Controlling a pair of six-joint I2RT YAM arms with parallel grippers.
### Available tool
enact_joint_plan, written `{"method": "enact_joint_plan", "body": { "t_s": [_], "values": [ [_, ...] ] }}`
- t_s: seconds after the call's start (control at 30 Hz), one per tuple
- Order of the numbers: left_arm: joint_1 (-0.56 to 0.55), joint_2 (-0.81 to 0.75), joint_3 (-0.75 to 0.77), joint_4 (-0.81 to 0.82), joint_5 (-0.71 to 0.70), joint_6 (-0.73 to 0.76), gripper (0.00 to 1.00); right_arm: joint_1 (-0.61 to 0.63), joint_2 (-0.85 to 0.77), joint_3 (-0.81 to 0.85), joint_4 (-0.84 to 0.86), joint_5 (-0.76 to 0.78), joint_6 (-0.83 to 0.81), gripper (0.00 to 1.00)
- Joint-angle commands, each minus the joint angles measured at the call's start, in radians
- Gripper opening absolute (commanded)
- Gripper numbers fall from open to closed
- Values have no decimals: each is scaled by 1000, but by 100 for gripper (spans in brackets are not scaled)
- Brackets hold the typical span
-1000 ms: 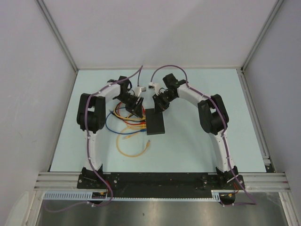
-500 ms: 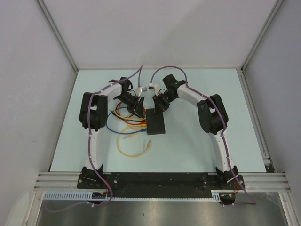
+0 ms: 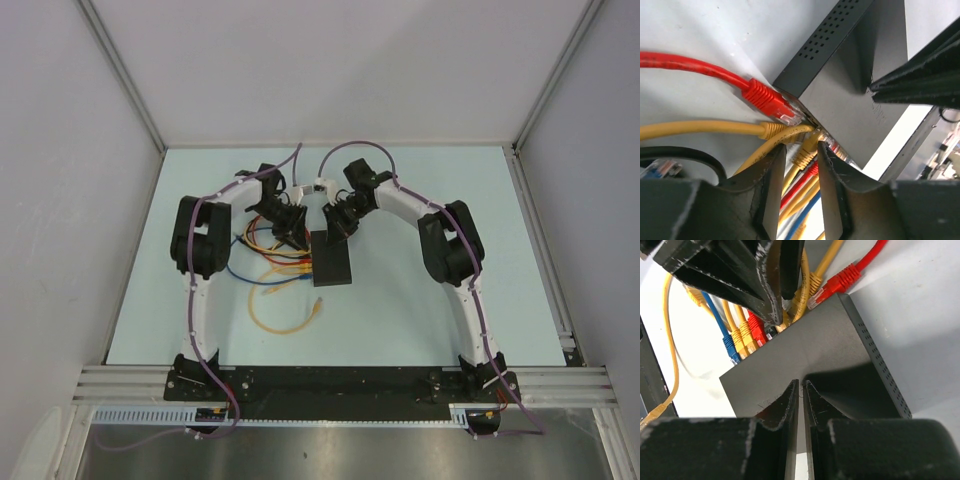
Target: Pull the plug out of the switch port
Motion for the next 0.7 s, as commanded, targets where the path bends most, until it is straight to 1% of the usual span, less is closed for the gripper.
{"method": "enact_joint_plan", "body": {
  "t_s": [0.0, 0.07, 0.13, 0.27, 0.3, 0.37, 0.4, 0.67],
  "values": [
    [-50, 17, -32, 62, -101, -32, 38, 6, 16, -20, -2, 36, -12, 13],
    [-59, 17, -34, 64, -119, -38, 36, 7, 19, -17, -6, 36, -14, 13],
    [-64, 9, -38, 67, -137, -48, 27, 7, 27, -9, -19, 39, -14, 14],
    [-66, 5, -48, 67, -171, -57, 20, 10, 28, -20, -3, 54, -6, 14],
    [-66, 5, -48, 65, -171, -57, 14, 12, 25, -21, 1, 57, -3, 14],
    [-67, 5, -52, 65, -180, -57, 8, 12, 25, -29, 6, 66, 3, 13],
    [-69, 5, -52, 62, -180, -57, 0, 12, 25, -30, 11, 68, 3, 14],
    [-69, -6, -38, 16, -168, -37, 0, 15, 25, -38, 17, 82, 8, 15]
  ]
}}
